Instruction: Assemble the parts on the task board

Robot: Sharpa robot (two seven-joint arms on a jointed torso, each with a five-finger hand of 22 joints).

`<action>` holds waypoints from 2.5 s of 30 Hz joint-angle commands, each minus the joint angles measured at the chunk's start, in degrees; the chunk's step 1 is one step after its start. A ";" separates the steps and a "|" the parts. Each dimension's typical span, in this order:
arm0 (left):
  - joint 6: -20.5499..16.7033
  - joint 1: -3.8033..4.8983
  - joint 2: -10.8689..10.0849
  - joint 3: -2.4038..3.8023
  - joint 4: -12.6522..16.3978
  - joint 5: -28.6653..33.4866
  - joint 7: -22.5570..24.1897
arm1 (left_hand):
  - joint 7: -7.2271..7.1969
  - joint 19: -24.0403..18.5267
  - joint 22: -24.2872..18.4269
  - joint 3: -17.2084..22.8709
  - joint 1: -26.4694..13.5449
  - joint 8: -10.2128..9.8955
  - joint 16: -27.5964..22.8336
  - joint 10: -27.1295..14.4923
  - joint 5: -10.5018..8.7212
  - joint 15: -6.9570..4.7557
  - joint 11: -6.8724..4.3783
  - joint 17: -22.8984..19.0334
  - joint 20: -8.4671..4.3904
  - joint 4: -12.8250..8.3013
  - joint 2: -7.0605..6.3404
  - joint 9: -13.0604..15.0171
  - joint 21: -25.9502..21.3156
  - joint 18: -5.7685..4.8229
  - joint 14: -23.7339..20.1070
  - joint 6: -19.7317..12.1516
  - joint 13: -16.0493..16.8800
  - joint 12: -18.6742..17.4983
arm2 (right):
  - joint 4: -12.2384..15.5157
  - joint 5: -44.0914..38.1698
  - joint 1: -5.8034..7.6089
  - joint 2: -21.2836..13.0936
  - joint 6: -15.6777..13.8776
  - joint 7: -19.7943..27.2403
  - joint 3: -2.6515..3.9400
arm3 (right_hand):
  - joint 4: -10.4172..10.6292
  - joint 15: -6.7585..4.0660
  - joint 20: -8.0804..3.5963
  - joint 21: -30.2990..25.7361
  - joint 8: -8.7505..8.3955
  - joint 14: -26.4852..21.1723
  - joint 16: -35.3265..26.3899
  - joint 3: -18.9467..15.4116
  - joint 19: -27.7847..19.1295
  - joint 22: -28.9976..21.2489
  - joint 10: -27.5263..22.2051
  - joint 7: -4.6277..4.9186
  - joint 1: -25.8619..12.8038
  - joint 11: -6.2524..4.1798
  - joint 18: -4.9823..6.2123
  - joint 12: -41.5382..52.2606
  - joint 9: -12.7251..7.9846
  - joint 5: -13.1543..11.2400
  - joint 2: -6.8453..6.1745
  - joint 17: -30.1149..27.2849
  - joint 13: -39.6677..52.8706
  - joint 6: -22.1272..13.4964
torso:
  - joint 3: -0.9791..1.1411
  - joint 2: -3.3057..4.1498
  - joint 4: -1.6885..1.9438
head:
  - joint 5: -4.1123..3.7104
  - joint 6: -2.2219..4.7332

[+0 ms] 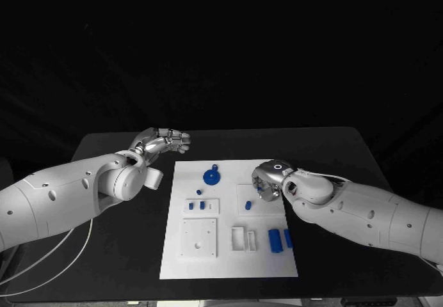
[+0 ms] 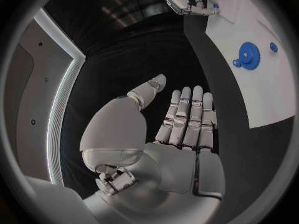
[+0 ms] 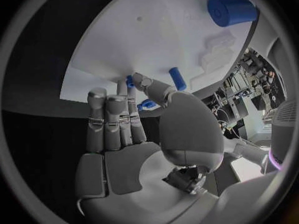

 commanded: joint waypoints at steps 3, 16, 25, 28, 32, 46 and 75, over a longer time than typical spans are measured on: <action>0.67 0.15 0.06 0.06 -0.15 0.40 0.70 | -0.05 0.05 0.07 -0.24 -0.20 0.37 -0.24 -0.30 -0.07 0.03 0.37 0.14 0.12 -0.01 0.14 -0.02 -0.25 0.85 0.36 -0.16 -0.09 0.29 | 0.00 -1.76 -0.29 -0.14 -3.01 -1.35 -0.12 | -0.02 -0.70 -0.11 0.35 0.47 0.23 0.24 0.59 0.65 1.18 2.12 -0.15 0.14 0.41 3.04 0.31 0.16 -0.27 0.35 -0.11 0.34 0.72 | 0.02 -0.02 0.00 | 0.04 0.03; 0.59 0.15 0.06 0.06 -1.30 0.41 0.91 | -0.06 0.07 0.08 -0.27 -0.16 0.41 -0.34 -0.38 -0.06 0.01 0.40 0.24 0.11 -0.07 0.16 -0.03 -0.32 0.84 0.49 -0.15 -0.16 0.30 | 3.66 2.88 -0.32 -3.28 -4.64 -0.07 2.02 | 0.23 -0.95 -0.36 0.65 0.60 0.79 0.16 1.46 1.10 1.13 2.66 -0.39 0.06 0.16 3.04 0.27 0.29 -0.27 0.06 -0.26 0.92 1.33 | 0.00 -0.04 -0.08 | 0.53 0.02; 0.59 0.15 0.31 0.06 -1.89 0.63 0.93 | -0.05 0.09 0.08 -0.29 -0.16 0.42 -0.39 -0.41 -0.04 0.00 0.41 0.28 0.10 -0.10 0.15 -0.04 -0.35 0.83 0.54 -0.17 -0.19 0.30 | 7.01 6.98 -0.27 -4.94 -4.78 1.18 5.67 | 0.29 -0.96 -0.38 0.68 0.60 0.83 0.14 1.50 1.14 1.12 2.68 -0.40 -0.01 0.15 3.04 0.24 0.30 -0.28 0.07 -0.27 0.97 1.36 | -0.02 -0.11 -0.04 | 0.66 0.06; 0.59 0.15 0.33 0.06 -1.86 0.63 0.88 | -0.05 0.10 0.09 -0.29 -0.16 0.42 -0.41 -0.42 -0.04 0.00 0.42 0.29 0.10 -0.10 0.15 -0.05 -0.36 0.83 0.55 -0.19 -0.20 0.30 | 8.07 7.77 -0.26 -5.08 -4.75 1.35 5.94 | 0.31 -0.96 -0.39 0.68 0.59 0.83 0.13 1.50 1.15 1.12 2.68 -0.40 -0.04 0.15 3.04 0.22 0.30 -0.28 0.09 -0.28 0.99 1.36 | -0.04 -0.07 -0.01 | 0.81 0.10; 0.57 0.15 0.45 0.06 -1.86 0.64 0.84 | -0.04 0.10 0.09 -0.30 -0.16 0.42 -0.43 -0.43 -0.03 -0.01 0.42 0.31 0.10 -0.11 0.16 -0.05 -0.38 0.83 0.56 -0.20 -0.21 0.31 | 9.85 8.89 -0.27 -4.44 -4.14 1.77 5.96 | 0.32 -0.96 -0.41 0.69 0.58 0.84 0.11 1.50 1.17 1.11 2.67 -0.39 -0.07 0.15 3.04 0.20 0.30 -0.27 0.15 -0.29 1.01 1.36 | -0.05 -0.03 -0.01 | 1.40 0.09; -1.11 0.56 2.54 0.04 -2.38 0.66 0.69 | -0.05 0.13 0.09 -0.30 -0.10 0.46 -0.56 -0.42 -0.02 -0.01 0.41 0.38 0.09 -0.16 0.13 -0.06 -0.44 0.81 0.60 -0.19 -0.25 0.36 | 11.36 2.36 -0.42 3.44 -1.02 0.19 2.58 | 0.07 -0.93 -0.49 0.71 0.48 0.86 0.00 1.39 1.15 1.10 2.61 -0.37 -0.21 0.18 3.04 0.01 0.30 -0.23 0.47 -0.34 1.15 1.29 | -0.22 -0.15 0.20 | 5.44 -0.63; -1.50 1.39 5.51 0.04 -4.24 0.66 0.59 | -0.08 0.14 0.09 -0.30 -0.03 0.58 -0.86 -0.36 -0.03 0.02 0.39 0.50 0.10 -0.14 -0.02 -0.06 -0.60 0.76 0.58 -0.11 -0.33 0.47 | 9.19 -3.19 -4.52 9.43 1.89 -1.24 -2.33 | -0.29 -0.93 -0.54 0.74 0.44 0.92 -0.06 1.39 1.15 1.11 2.64 -0.38 -0.23 0.18 3.04 -0.12 0.32 -0.21 0.62 -0.38 1.30 1.34 | -0.03 0.02 0.06 | 10.27 -2.84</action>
